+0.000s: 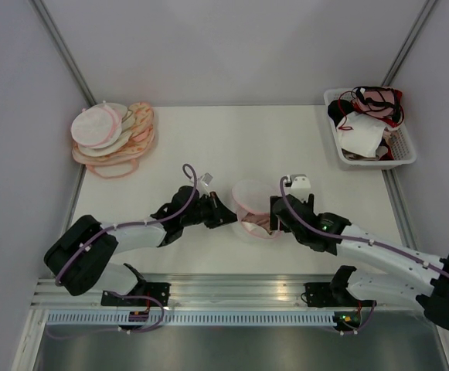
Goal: Unzip the laundry bag and remove the bra
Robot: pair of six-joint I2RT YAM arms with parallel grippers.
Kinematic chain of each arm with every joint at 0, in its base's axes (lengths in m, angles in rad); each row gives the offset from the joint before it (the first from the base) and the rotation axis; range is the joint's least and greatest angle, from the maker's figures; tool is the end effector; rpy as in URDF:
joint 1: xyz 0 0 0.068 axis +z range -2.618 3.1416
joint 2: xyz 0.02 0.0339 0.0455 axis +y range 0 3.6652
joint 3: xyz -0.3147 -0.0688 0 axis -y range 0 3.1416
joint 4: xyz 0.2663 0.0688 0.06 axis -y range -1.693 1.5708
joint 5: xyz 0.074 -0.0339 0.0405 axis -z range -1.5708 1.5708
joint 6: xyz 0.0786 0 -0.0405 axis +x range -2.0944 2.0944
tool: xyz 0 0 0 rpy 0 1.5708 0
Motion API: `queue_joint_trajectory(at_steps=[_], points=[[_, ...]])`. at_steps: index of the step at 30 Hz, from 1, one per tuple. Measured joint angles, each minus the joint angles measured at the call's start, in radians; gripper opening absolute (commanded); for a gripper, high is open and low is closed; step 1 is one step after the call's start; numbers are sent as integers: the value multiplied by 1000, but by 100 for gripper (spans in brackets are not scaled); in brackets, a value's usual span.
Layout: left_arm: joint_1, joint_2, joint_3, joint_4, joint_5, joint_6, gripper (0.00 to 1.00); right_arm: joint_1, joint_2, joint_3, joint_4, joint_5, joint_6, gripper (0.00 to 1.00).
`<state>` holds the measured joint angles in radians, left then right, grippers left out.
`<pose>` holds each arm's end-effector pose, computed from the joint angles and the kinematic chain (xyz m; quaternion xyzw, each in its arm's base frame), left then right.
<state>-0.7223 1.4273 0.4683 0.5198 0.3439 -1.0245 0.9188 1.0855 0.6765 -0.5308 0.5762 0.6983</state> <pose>0.2158 -0.2255 0.1785 -0.0345 0.8360 -0.4976 0.2285 0.1699 0.1520 0.2280 -0.0127 0.9156 0.0287 0.4008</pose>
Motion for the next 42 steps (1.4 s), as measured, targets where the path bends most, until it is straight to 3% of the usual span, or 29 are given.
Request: queue_joint_trajectory(at_steps=[3, 8, 21, 27, 33, 38, 42], points=[[0, -59, 10, -78, -9, 22, 2, 0, -117, 27, -35, -21, -44, 98], [0, -152, 64, -231, -39, 77, 2, 0, -183, 129, -52, -84, -117, 98], [0, -204, 123, -402, -56, 134, 2, 5, 80, 239, 38, -179, -179, 98], [0, -232, 113, -421, -59, 134, 2, 13, 142, 264, -19, -53, -130, 98], [0, -329, 74, -448, -110, 134, 2, 8, 159, 238, -198, 127, 21, 98], [0, -388, 3, -452, -154, 134, 2, 0, 63, 232, -383, 266, 174, 98], [0, -390, -96, -372, -160, 132, 2, -1, -87, 192, -334, 235, 122, 98]])
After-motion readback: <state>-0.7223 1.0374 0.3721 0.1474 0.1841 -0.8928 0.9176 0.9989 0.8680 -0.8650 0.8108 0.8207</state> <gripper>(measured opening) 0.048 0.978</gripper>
